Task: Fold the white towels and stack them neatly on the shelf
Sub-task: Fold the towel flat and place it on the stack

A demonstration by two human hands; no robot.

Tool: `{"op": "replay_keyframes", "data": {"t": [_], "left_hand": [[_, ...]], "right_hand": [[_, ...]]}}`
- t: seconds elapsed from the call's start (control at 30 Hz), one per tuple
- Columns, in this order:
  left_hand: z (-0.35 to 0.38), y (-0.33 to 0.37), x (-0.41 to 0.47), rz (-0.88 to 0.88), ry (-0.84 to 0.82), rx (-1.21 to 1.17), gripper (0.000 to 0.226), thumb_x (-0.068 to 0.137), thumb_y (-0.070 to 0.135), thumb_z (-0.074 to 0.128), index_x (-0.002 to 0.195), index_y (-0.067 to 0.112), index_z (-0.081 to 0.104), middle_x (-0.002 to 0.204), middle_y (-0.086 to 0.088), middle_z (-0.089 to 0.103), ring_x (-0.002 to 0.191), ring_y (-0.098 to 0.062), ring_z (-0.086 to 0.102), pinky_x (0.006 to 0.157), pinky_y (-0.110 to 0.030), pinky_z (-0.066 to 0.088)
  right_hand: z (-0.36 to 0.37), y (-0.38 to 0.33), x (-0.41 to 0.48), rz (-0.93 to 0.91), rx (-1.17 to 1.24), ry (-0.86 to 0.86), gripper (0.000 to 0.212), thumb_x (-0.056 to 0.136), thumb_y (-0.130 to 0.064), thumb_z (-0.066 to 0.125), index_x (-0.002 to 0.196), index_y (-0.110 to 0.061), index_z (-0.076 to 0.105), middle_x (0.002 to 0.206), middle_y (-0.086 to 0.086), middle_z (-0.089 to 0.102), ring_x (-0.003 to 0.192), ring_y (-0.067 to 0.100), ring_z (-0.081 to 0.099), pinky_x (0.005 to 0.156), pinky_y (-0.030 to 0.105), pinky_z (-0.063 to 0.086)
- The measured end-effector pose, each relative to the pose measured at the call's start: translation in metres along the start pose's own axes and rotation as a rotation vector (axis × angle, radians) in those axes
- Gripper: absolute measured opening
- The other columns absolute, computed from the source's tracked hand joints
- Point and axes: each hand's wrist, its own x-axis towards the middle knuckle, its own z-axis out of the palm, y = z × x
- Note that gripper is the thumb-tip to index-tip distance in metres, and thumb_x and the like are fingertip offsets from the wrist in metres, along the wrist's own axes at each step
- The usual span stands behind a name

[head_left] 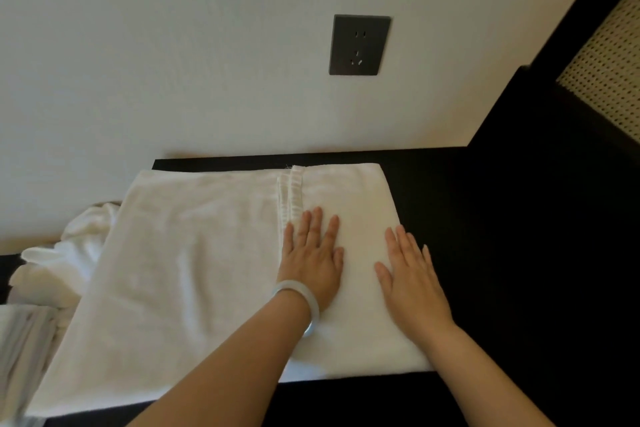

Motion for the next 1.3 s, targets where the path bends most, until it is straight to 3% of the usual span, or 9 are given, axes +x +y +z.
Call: {"op": "replay_keyframes", "data": {"t": [0.13, 0.23, 0.4, 0.6, 0.73, 0.9, 1.0, 1.1, 1.3], "left_hand": [[-0.014, 0.008, -0.021, -0.005, -0.023, 0.026, 0.066, 0.094, 0.055, -0.008, 0.153, 0.025, -0.016, 0.159, -0.004, -0.028, 0.146, -0.023, -0.027, 0.119, -0.046, -0.014], [-0.008, 0.014, -0.065, 0.16, -0.015, 0.046, 0.068, 0.092, 0.058, -0.016, 0.152, 0.028, -0.014, 0.157, -0.001, -0.028, 0.146, -0.022, -0.024, 0.12, -0.048, -0.011], [0.013, -0.001, -0.084, 0.204, -0.005, 0.093, 0.062, 0.102, 0.049, 0.008, 0.152, 0.022, 0.032, 0.159, -0.007, 0.026, 0.146, -0.024, 0.025, 0.111, -0.05, 0.017], [0.017, -0.016, -0.098, 0.141, 0.064, 0.048, 0.06, 0.102, 0.049, 0.008, 0.152, 0.023, 0.031, 0.16, -0.005, 0.026, 0.146, -0.023, 0.026, 0.11, -0.049, 0.018], [0.015, -0.048, -0.115, 0.077, 0.044, 0.071, 0.06, 0.103, 0.051, 0.011, 0.151, 0.024, 0.033, 0.157, -0.006, 0.033, 0.143, -0.025, 0.032, 0.109, -0.045, 0.02], [0.005, -0.119, -0.121, -0.165, 0.089, 0.145, 0.062, 0.101, 0.053, 0.011, 0.147, 0.024, 0.041, 0.152, -0.004, 0.041, 0.141, -0.027, 0.031, 0.111, -0.05, 0.011], [0.002, -0.134, -0.131, -0.187, 0.054, 0.157, 0.062, 0.101, 0.054, 0.01, 0.148, 0.025, 0.039, 0.154, -0.003, 0.038, 0.141, -0.025, 0.029, 0.109, -0.057, 0.008], [0.006, -0.136, -0.145, -0.191, 0.098, 0.151, 0.063, 0.101, 0.054, 0.009, 0.146, 0.025, 0.042, 0.154, -0.003, 0.039, 0.14, -0.025, 0.032, 0.105, -0.062, 0.02], [0.011, -0.152, -0.173, -0.127, 0.121, 0.089, 0.057, 0.098, 0.057, 0.02, 0.142, 0.028, 0.042, 0.151, -0.001, 0.044, 0.145, -0.018, 0.018, 0.108, -0.05, 0.016]], "right_hand": [[-0.01, -0.012, -0.014, -0.01, -0.063, 0.098, 0.073, 0.085, -0.059, -0.01, 0.148, -0.023, -0.02, 0.16, -0.004, -0.019, 0.143, 0.009, -0.025, 0.12, 0.038, -0.014], [-0.002, -0.018, -0.039, -0.013, -0.041, 0.027, 0.067, 0.092, -0.054, -0.004, 0.151, -0.025, -0.017, 0.16, -0.005, -0.021, 0.145, 0.008, -0.024, 0.122, 0.039, -0.009], [0.009, -0.022, -0.042, 0.003, -0.054, 0.067, 0.073, 0.087, -0.056, -0.011, 0.151, -0.023, -0.011, 0.159, -0.002, -0.016, 0.147, 0.012, -0.017, 0.122, 0.043, -0.008], [0.007, -0.028, -0.055, 0.003, -0.088, -0.008, 0.07, 0.086, -0.056, -0.013, 0.151, -0.029, -0.019, 0.163, -0.003, -0.017, 0.148, 0.012, -0.02, 0.122, 0.046, -0.007], [-0.018, -0.053, -0.049, 0.034, -0.094, -0.041, 0.066, 0.101, -0.052, 0.015, 0.156, -0.022, -0.004, 0.164, -0.001, -0.011, 0.149, 0.015, -0.018, 0.121, 0.049, -0.011], [-0.022, -0.128, -0.009, -0.214, 0.033, 0.058, 0.064, 0.105, -0.044, 0.022, 0.156, -0.02, -0.007, 0.163, -0.002, -0.018, 0.143, 0.009, -0.027, 0.119, 0.038, -0.016], [0.005, -0.156, 0.014, -0.215, 0.004, -0.002, 0.067, 0.102, -0.048, 0.014, 0.157, -0.014, -0.005, 0.164, 0.004, -0.014, 0.149, 0.015, -0.019, 0.122, 0.041, -0.012], [0.029, -0.165, 0.013, -0.223, -0.057, -0.015, 0.092, 0.079, -0.059, -0.013, 0.156, -0.009, -0.005, 0.164, 0.006, -0.013, 0.15, 0.017, -0.015, 0.12, 0.038, -0.015], [0.04, -0.174, -0.008, -0.282, -0.039, -0.015, 0.094, 0.076, -0.061, -0.012, 0.155, -0.012, -0.009, 0.161, 0.0, -0.018, 0.143, 0.008, -0.025, 0.112, 0.033, -0.025]]}}
